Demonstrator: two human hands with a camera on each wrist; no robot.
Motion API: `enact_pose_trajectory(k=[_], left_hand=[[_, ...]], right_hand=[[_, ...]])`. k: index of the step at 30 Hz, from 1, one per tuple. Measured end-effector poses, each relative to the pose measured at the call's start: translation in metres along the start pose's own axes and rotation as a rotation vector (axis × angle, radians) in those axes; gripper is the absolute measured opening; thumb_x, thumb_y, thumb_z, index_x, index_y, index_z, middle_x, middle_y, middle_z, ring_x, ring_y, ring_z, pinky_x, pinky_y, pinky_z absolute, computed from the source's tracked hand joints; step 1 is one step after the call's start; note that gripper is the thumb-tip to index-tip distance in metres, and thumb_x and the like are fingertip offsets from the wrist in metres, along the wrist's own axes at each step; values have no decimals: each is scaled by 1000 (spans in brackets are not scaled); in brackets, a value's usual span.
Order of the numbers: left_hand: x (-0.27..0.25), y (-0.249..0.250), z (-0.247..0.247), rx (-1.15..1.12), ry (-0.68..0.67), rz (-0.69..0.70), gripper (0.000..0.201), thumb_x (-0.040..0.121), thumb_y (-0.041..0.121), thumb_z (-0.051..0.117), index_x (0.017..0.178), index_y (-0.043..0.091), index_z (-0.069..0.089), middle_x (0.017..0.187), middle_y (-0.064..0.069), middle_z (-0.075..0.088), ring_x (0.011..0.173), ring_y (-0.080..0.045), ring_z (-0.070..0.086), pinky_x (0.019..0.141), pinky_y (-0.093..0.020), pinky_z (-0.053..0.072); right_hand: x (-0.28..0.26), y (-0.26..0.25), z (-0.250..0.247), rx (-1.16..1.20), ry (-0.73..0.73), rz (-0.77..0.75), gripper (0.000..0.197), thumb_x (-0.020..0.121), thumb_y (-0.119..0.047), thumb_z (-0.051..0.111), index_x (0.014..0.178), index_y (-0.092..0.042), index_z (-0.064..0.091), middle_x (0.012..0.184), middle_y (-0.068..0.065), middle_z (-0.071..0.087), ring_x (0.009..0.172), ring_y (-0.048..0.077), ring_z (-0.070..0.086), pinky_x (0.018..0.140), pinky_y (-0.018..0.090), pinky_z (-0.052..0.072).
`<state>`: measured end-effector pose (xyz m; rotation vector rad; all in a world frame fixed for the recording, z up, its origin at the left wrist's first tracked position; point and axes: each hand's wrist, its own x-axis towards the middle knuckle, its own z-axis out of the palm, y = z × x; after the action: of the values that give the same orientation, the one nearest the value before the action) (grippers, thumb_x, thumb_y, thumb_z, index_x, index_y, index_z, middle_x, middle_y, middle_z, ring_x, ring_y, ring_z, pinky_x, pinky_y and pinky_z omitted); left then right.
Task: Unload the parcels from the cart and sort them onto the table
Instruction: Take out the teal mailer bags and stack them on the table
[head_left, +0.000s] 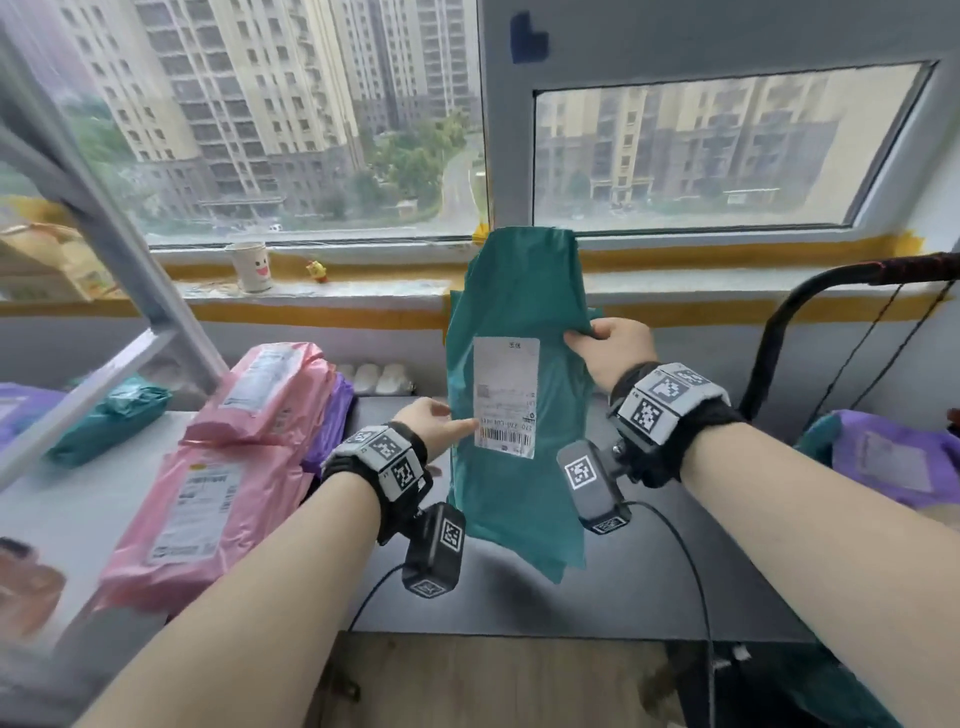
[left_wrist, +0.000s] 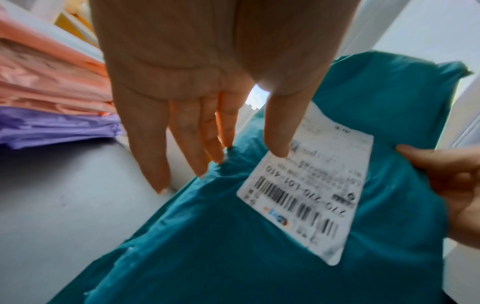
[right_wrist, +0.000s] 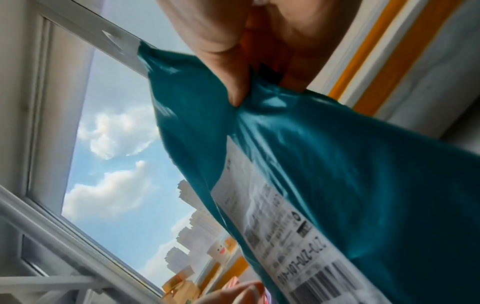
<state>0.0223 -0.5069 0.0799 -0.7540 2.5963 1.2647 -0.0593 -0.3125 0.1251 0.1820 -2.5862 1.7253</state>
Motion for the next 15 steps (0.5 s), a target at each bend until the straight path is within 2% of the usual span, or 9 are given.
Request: enact_pose_trajectory(k=[2,4,5,7,9,11,12,14,15], left_hand=[[3,-21,-9,34,41,-29,76,81,46,67,140,10,37,136,-9,51,120,-26,53,94,-43,51],[4,-42,-14,69,12,-49,70,83,46,64,138,10,41,132,-8,54,112,-24,56,88,-35,51],[5,-53,-15,64,-20,-49,60,84,45,64,131,11,49,124,-5,60,103,-21,60,80,-31,52],[7,-71,-16,41,-46,-62,48,83,45,64,119,14,59,111,-2,66,89,-18,61,61,-25,49],[9,-86,-16,13,-38,-92,42,82,44,66,109,12,59,99,-1,64,82,-17,58,53,-20,42],[12,-96,-18,-11,-26,-127,39,80,43,70,103,16,56,95,1,61,83,-18,59,57,-23,43],[14,-101,-20,-15,-15,-138,46,75,45,73,105,15,58,99,1,63,87,-19,61,63,-24,47],[20,-111,-24,-16,24,-148,68,62,52,75,114,11,60,111,-1,67,97,-20,64,79,-31,52],[24,-116,-27,-16,52,-167,71,62,51,75,118,11,58,116,-3,66,101,-21,64,86,-33,52]], right_hand=[[-4,3,25,4,-15,31,40,87,-21,63,89,18,62,76,32,56,73,14,39,64,27,31],[-7,6,44,-15,-35,62,38,88,-21,62,85,17,62,76,33,56,72,15,39,60,27,31],[-7,6,52,-16,-43,86,34,88,-20,61,76,12,63,66,26,54,70,17,40,56,28,31],[-6,8,67,3,-48,140,32,88,-19,61,59,-6,59,56,6,48,64,18,42,53,26,32],[-5,11,80,10,-62,165,35,87,-18,62,53,-14,53,54,4,45,60,18,40,54,27,33],[0,15,94,10,-80,170,32,86,-18,62,56,-9,58,57,6,48,63,19,42,58,30,38],[4,16,100,34,-91,189,28,86,-18,63,60,-8,63,61,6,54,66,19,48,63,34,44],[13,18,112,161,-91,228,16,86,-13,64,72,-9,70,76,8,64,77,21,58,82,39,54],[18,18,118,207,-94,236,11,87,-10,63,83,-5,72,83,10,66,81,21,60,88,38,53]])
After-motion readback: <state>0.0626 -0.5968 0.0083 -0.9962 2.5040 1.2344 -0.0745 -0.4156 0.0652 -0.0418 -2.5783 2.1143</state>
